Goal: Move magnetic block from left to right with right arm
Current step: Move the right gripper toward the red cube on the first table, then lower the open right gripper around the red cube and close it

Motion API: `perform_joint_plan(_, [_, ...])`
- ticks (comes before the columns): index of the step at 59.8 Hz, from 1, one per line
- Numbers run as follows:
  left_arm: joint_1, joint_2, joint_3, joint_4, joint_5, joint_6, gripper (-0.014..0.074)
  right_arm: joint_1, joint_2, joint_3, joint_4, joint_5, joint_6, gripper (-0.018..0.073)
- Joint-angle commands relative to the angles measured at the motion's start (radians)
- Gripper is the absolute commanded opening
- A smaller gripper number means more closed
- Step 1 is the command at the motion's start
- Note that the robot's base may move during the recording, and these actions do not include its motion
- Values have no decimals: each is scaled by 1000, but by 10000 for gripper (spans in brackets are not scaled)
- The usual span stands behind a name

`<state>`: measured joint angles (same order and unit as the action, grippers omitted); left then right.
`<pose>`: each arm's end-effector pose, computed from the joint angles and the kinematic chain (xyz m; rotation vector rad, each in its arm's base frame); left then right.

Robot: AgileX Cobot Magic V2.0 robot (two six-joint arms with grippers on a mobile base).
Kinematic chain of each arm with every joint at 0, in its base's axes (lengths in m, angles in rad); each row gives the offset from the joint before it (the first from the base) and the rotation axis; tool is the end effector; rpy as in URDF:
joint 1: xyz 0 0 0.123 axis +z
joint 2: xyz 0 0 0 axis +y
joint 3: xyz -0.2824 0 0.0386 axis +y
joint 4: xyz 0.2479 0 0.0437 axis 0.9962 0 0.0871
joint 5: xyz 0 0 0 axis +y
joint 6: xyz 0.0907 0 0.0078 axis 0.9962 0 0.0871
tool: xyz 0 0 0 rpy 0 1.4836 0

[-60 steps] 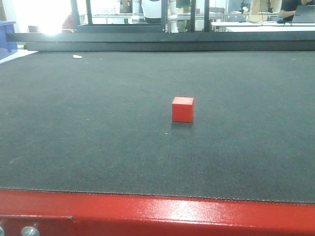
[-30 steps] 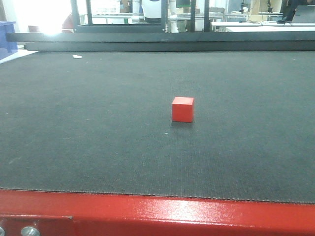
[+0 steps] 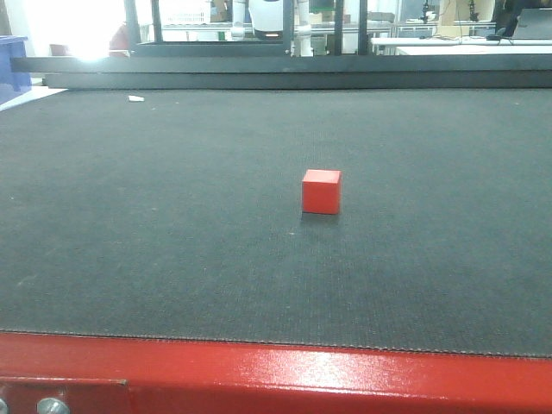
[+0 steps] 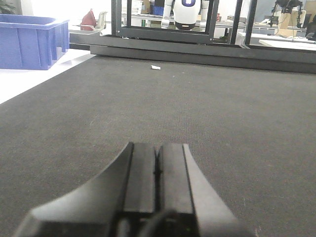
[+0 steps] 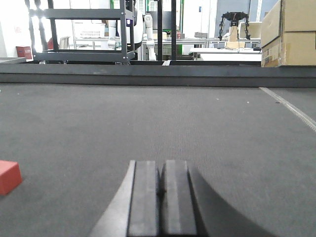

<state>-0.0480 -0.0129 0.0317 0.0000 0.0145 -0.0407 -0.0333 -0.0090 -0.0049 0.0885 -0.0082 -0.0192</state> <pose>0.0566 -0.0027 0.2018 0.0055 1.5173 -0.0710 0.0550 -0.0019 0.2160 0.0755 1.4596 0.0288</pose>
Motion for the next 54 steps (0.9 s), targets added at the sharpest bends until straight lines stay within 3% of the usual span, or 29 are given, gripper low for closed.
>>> perform_joint_plan(1, [-4, -14, 8, 0, -91, -7, -116, -1, -7, -127, -3, -65, -1, 61])
perform_joint_plan(7, [-4, -14, 8, 0, -91, -7, -116, 2, 58, -273, -3, 8, -1, 70])
perform_joint_plan(11, [-4, -14, 8, 0, -91, -7, -116, 3, 141, -371, -3, 57, -1, 126])
perform_joint_plan(23, [-4, -14, 8, 0, -91, -7, -116, 7, 414, -558, -3, 126, -1, 485])
perform_joint_plan(30, [-4, -14, 8, 0, -91, -7, -116, 47, 564, -645, -3, 187, -1, 623])
perform_joint_plan(42, [-4, -14, 8, 0, -91, -7, -116, 161, 824, -821, -4, 356, 46, 635])
perform_joint_plan(54, [-4, -14, 8, 0, -91, -7, -116, 340, 1088, -1040, -26, 503, 114, 635])
